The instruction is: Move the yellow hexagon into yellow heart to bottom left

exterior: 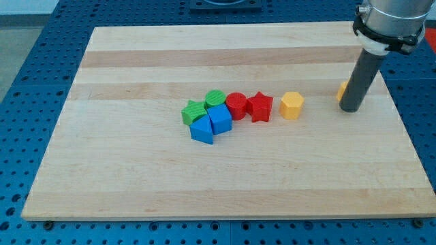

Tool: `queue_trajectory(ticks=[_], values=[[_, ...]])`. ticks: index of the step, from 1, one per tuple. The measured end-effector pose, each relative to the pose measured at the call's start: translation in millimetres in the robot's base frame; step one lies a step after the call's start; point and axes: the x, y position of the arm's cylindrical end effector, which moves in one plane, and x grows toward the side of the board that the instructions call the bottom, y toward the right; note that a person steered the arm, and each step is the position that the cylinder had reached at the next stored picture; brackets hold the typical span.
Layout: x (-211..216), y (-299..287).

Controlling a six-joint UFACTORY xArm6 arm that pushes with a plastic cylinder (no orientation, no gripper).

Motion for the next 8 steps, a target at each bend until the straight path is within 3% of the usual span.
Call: queue_trajectory(ticks=[2,4,8], values=[[35.1,-52.6],[39.5,-124.2],[8.6,-130.0]])
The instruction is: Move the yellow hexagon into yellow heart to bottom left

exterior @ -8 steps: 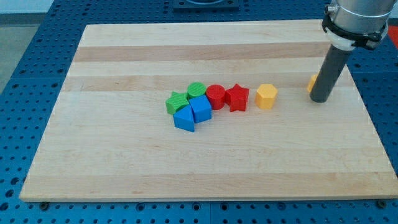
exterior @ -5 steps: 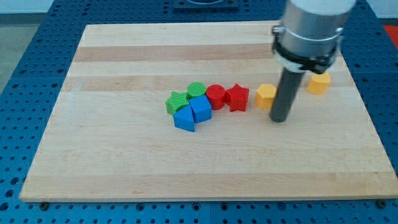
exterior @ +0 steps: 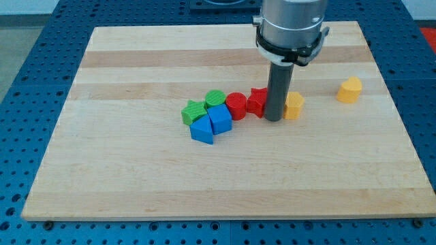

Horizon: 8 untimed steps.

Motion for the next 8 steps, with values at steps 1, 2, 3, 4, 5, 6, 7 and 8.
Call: queue_trajectory(ticks=[1,2,3,4,5,6,7,8], values=[[-0.7,9.7],[-0.7,31.8],[-0.7,54.8],[-0.7,69.8],[-1.2,57.2],[-15.7,42.3],[-24.2,47.8],[-24.2,66.2]])
